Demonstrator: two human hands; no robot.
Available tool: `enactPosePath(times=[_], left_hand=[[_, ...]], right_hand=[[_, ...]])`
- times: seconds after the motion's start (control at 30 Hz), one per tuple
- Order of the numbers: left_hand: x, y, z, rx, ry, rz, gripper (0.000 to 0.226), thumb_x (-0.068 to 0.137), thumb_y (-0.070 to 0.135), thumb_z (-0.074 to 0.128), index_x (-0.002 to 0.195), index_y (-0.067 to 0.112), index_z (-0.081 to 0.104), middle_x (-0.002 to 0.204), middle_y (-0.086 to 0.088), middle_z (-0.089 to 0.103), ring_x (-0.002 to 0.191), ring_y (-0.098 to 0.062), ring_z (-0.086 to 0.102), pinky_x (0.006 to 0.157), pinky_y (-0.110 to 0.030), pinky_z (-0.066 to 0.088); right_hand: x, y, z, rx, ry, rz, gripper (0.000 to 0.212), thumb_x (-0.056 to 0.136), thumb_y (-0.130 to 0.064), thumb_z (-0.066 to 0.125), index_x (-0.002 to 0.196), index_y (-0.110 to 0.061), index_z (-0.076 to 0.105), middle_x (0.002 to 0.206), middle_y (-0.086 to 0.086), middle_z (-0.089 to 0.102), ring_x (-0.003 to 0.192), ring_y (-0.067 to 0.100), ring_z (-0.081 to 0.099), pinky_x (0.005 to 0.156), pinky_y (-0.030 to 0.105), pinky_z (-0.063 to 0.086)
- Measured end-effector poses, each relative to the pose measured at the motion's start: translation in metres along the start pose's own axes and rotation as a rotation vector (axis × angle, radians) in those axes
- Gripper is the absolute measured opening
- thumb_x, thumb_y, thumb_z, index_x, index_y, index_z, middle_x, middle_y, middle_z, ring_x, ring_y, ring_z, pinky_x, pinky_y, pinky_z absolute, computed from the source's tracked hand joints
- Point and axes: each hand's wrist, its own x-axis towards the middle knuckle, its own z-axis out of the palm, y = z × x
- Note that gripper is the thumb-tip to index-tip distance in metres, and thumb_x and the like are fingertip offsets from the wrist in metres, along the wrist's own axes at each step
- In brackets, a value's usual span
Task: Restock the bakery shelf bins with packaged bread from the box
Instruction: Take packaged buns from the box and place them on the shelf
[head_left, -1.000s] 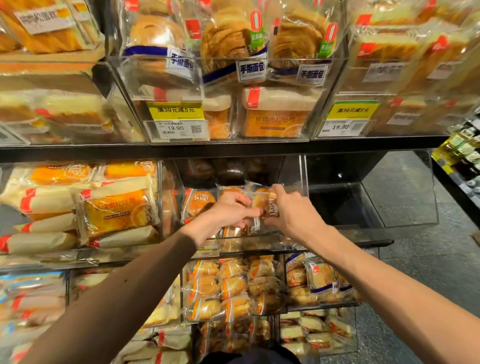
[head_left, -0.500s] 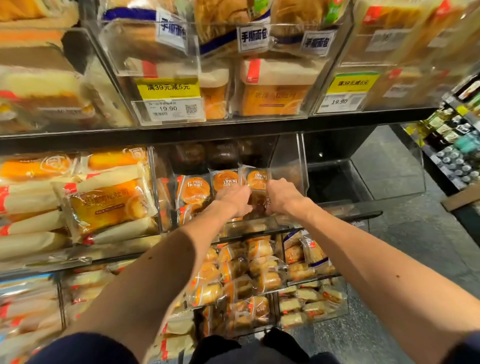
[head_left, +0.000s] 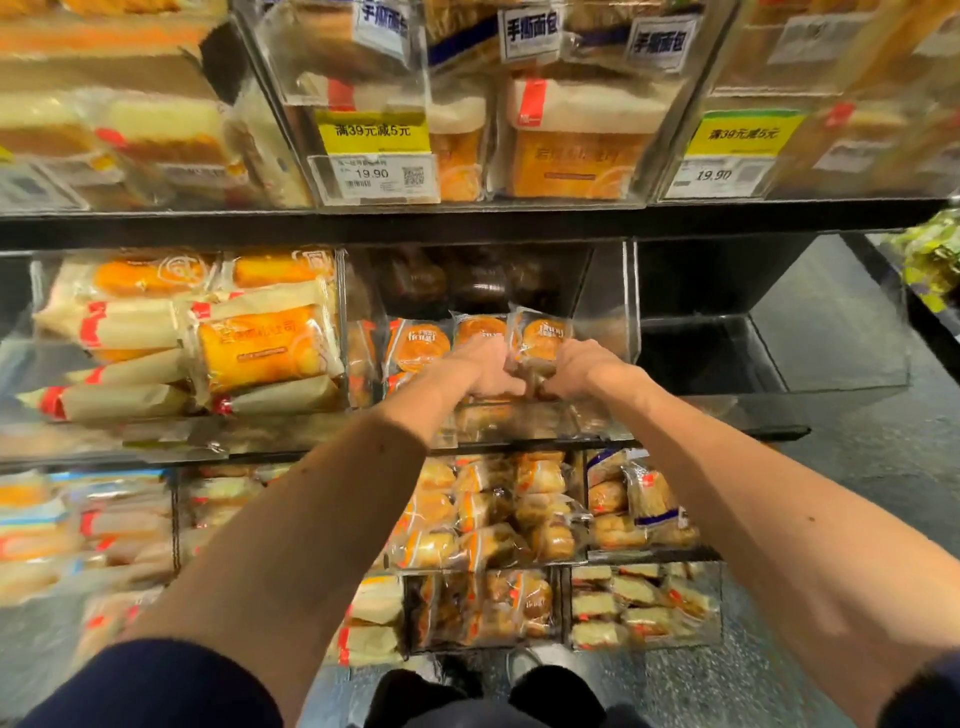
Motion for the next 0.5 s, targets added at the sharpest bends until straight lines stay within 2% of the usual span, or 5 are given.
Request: enactPosePath(times=[0.1, 0.17, 0.27, 0.4, 0.5], left_hand=[[-0.024, -0.009, -0.008, -0.046, 0.118, -0.103, 0.028, 0.091, 0.039, 0.066, 0.102, 0.013, 0.064, 0.11, -0.008, 0.065, 0.103, -0.028, 0.061, 0.087, -0.038, 0.051], [-0.044, -0.011, -0.014, -0.062, 0.197, -0.137, 0.028, 0.091, 0.042, 0.066, 0.096, 0.015, 0.066, 0.105, -0.007, 0.067, 0.098, -0.026, 0.062, 0.085, -0.038, 0.051], [-0.088, -0.012, -0.03, -0.116, 0.392, -0.152, 0.021, 0.092, 0.038, 0.063, 0.092, 0.018, 0.068, 0.093, -0.003, 0.066, 0.087, -0.023, 0.06, 0.077, -0.032, 0.048], [-0.183, -0.029, -0.036, -0.084, 0.579, -0.178, 0.019, 0.091, 0.032, 0.065, 0.076, 0.023, 0.059, 0.076, -0.002, 0.061, 0.078, -0.026, 0.059, 0.067, -0.031, 0.044], [-0.277, -0.055, -0.029, 0.016, 0.641, -0.247, 0.016, 0.088, 0.03, 0.069, 0.079, 0.018, 0.063, 0.079, -0.004, 0.067, 0.074, -0.025, 0.061, 0.062, -0.031, 0.043]], right_hand=[[-0.018, -0.002, -0.011, -0.034, 0.111, -0.125, 0.038, 0.094, -0.041, 0.064, 0.116, -0.01, 0.063, 0.112, 0.007, 0.064, 0.106, 0.028, 0.062, 0.085, 0.034, 0.047], [-0.031, -0.004, -0.021, -0.072, 0.165, -0.203, 0.038, 0.095, -0.042, 0.063, 0.117, -0.011, 0.063, 0.115, 0.012, 0.065, 0.106, 0.03, 0.062, 0.083, 0.034, 0.046], [-0.055, -0.016, -0.034, -0.154, 0.236, -0.355, 0.04, 0.094, -0.041, 0.063, 0.124, -0.014, 0.06, 0.123, 0.014, 0.064, 0.112, 0.034, 0.06, 0.088, 0.039, 0.048], [-0.1, -0.059, -0.029, -0.209, 0.337, -0.632, 0.044, 0.093, -0.04, 0.062, 0.129, -0.016, 0.057, 0.122, 0.012, 0.063, 0.115, 0.034, 0.058, 0.088, 0.041, 0.048], [-0.14, -0.105, -0.004, -0.201, 0.342, -0.879, 0.046, 0.092, -0.042, 0.063, 0.127, -0.013, 0.056, 0.121, 0.012, 0.06, 0.114, 0.036, 0.057, 0.087, 0.043, 0.048]])
